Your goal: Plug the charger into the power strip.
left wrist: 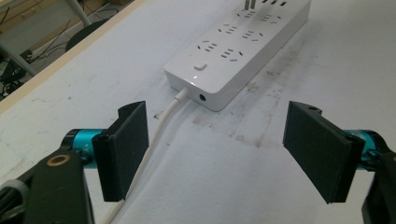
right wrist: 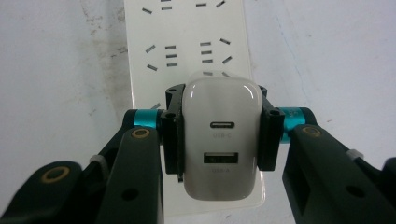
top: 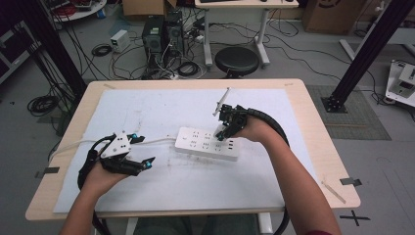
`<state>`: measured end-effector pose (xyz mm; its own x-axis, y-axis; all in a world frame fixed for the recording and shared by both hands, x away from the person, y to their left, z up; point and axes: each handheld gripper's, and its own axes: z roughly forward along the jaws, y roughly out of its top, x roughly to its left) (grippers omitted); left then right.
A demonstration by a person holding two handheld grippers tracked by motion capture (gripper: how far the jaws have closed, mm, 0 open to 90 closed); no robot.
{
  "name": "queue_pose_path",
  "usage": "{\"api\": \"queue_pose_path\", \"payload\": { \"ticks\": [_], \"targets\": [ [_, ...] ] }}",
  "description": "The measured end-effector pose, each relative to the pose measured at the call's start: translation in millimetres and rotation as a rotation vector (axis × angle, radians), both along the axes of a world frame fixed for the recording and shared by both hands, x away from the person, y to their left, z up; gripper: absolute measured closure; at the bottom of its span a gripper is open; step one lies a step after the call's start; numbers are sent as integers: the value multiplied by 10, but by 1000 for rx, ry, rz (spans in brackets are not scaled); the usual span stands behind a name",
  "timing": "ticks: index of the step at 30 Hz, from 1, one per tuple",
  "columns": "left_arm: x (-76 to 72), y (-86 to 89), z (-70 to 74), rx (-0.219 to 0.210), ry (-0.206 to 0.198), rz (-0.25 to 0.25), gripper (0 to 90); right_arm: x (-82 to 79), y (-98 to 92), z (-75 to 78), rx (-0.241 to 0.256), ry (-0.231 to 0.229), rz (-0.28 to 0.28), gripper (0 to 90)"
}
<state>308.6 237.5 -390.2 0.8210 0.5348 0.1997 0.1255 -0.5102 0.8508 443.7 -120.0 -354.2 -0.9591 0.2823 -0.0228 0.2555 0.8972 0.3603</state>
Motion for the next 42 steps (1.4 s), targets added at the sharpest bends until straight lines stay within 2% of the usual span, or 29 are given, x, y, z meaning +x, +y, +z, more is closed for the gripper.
{"api": "queue_pose_path", "payload": {
  "ticks": [3,5,9,11,19,23,29,33,35,37,42],
  "targets": [
    [6,4,-11,-2,4,0,226,29,30,-2,-46,-9,10,632],
    [10,7,-17,0,6,0,225,41,47,15,-65,5,15,632],
    [18,12,-28,-5,8,0,226,64,81,28,-71,6,33,632],
    [21,19,-29,0,9,-3,225,65,96,14,-85,24,30,632],
    [26,37,-53,-9,14,1,225,93,151,9,-127,16,55,632],
    [21,56,-59,-8,14,5,225,121,179,3,-152,40,65,632],
    [20,53,-60,-12,13,3,225,133,236,-22,-183,52,80,633],
    [30,33,-57,-9,13,-3,225,122,287,-36,-192,36,95,634],
    [36,20,-53,-9,10,-1,225,108,318,-81,-222,27,94,634],
    [35,9,-45,-7,4,-1,225,87,347,-114,-232,8,105,635],
    [43,-29,-44,-11,6,-5,225,110,301,-123,-205,31,78,636]
  ]
}}
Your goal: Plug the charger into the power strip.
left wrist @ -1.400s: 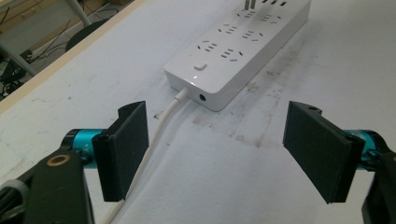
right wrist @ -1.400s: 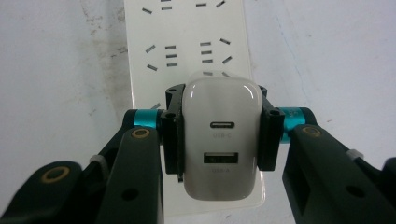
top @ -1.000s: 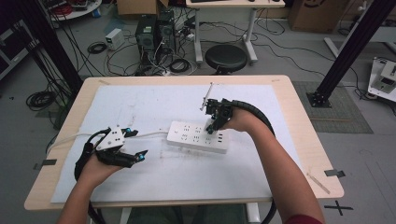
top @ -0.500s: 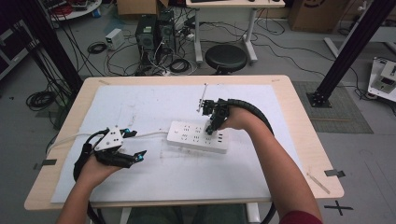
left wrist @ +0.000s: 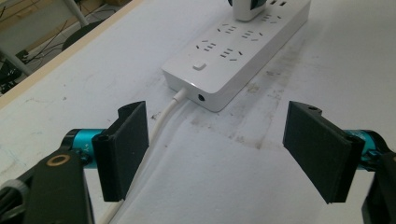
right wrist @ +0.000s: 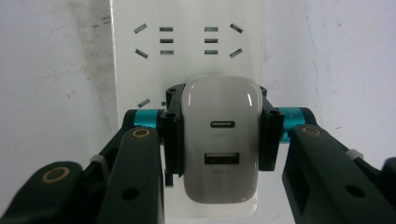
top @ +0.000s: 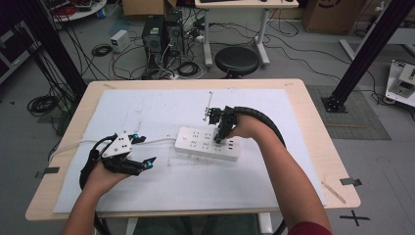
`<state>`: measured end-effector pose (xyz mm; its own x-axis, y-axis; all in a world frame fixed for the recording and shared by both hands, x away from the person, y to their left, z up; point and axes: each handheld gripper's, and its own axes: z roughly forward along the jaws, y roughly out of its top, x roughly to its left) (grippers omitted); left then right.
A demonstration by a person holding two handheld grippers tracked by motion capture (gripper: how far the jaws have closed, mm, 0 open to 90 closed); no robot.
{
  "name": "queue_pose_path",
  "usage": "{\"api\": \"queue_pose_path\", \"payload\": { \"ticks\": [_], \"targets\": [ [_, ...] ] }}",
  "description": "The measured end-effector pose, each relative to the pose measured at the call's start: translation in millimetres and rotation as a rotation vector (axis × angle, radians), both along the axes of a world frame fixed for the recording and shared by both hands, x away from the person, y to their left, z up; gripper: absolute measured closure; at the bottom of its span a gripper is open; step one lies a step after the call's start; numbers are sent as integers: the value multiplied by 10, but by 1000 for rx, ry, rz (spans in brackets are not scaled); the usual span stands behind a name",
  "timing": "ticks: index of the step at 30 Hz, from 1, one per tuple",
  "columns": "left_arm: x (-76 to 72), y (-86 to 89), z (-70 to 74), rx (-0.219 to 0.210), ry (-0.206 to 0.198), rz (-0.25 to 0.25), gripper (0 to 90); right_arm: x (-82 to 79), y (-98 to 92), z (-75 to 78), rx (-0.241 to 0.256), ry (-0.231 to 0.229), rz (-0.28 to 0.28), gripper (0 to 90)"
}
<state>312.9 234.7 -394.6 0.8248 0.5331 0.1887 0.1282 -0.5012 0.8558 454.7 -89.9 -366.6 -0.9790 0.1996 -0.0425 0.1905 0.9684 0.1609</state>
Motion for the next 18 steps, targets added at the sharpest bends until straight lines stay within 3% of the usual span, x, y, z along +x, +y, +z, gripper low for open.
{"api": "queue_pose_path", "payload": {
  "ticks": [3,6,8,18],
  "targets": [
    [20,-41,-5,7,1,-4,225,12,-18,-8,12,3,5,637],
    [28,-87,-16,10,8,-12,226,-10,34,-38,-12,-8,14,637],
    [30,-109,-16,20,7,-19,226,23,56,-42,-30,13,7,637],
    [26,-80,5,3,8,-7,225,58,19,-59,3,25,19,610]
  ]
}}
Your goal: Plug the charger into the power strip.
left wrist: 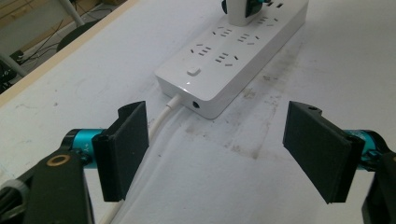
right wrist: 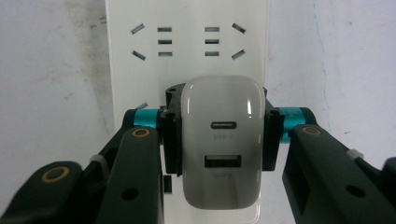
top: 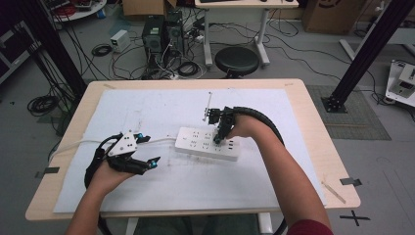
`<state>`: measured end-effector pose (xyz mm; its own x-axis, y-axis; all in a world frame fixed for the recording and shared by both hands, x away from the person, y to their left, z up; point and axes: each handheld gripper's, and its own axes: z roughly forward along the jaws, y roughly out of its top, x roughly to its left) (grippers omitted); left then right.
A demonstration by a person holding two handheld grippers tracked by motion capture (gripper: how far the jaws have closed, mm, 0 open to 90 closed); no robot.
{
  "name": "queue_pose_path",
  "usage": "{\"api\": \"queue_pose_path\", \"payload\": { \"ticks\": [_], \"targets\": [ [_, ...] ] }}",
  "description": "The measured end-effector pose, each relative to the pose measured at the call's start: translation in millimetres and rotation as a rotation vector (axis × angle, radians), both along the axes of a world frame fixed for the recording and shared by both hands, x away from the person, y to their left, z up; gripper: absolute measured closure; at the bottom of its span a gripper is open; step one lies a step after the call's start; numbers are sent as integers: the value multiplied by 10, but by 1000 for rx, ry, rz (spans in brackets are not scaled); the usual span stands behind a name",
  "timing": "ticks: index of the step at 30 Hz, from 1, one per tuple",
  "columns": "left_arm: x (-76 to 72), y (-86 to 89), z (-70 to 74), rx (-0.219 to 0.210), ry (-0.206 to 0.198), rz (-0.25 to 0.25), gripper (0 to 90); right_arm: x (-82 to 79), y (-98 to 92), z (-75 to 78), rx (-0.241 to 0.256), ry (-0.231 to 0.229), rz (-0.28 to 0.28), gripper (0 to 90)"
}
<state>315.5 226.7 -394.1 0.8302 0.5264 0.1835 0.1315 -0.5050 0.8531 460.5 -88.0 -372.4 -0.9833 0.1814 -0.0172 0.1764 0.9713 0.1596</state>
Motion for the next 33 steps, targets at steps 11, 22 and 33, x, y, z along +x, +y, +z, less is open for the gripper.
{"api": "queue_pose_path", "payload": {
  "ticks": [11,22,33],
  "targets": [
    [15,27,133,-13,-23,1,226,-247,-463,226,387,-50,-184,312],
    [1,-10,170,-48,-35,-30,225,-747,-965,182,676,-105,-290,223],
    [18,66,146,-99,-24,-56,221,-1127,-1245,1,822,-176,-345,199]
  ]
}}
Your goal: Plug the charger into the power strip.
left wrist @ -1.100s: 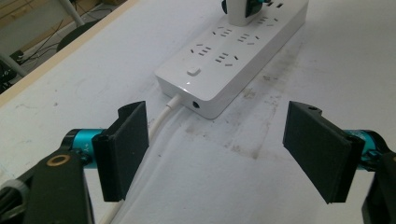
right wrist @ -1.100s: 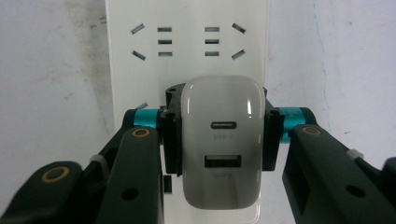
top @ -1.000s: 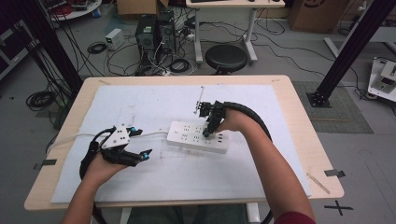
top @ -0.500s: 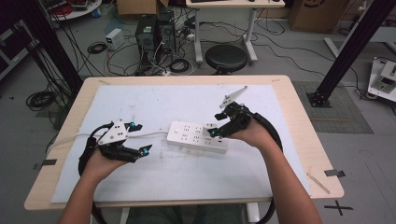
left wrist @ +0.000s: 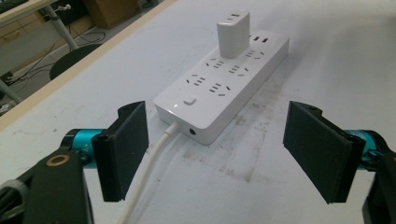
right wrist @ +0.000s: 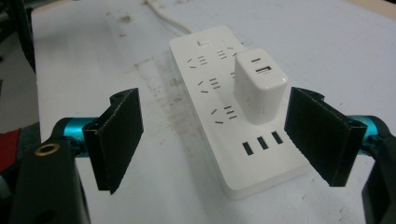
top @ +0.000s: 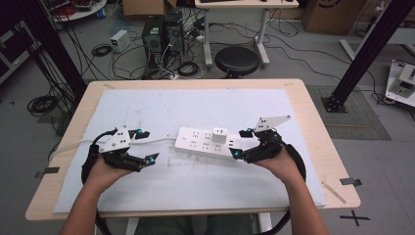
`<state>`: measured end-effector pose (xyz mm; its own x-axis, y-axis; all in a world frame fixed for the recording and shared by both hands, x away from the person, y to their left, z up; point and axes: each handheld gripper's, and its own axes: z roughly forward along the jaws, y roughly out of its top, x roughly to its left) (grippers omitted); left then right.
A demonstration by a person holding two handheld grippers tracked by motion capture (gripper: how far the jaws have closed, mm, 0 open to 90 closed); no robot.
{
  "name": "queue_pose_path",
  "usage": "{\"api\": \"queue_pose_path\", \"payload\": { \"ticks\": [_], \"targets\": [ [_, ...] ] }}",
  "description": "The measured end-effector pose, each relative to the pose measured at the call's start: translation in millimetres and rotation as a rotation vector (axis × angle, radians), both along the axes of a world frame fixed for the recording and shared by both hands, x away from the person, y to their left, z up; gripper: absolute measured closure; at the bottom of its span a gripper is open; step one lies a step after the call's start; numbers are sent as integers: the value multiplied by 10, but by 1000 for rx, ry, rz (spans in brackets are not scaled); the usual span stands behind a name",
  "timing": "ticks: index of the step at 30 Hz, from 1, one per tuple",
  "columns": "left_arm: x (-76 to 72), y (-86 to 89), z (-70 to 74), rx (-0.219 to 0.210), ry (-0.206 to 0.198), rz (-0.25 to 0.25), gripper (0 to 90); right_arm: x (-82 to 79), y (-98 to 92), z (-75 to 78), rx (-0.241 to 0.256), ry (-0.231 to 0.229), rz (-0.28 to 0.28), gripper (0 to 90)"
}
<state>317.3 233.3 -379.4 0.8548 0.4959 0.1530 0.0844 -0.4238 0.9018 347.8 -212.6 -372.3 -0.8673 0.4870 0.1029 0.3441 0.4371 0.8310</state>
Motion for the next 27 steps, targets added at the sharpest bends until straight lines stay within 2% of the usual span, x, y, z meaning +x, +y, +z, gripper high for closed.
{"api": "queue_pose_path", "payload": {
  "ticks": [3,9,27],
  "targets": [
    [0,16,-9,-11,0,3,221,-55,-47,-42,33,-11,-7,199],
    [-5,62,-24,-6,3,17,221,-110,-68,-100,44,-19,-3,199],
    [-32,101,-13,-13,-4,32,221,-100,-69,-97,54,-9,-15,199]
  ]
}}
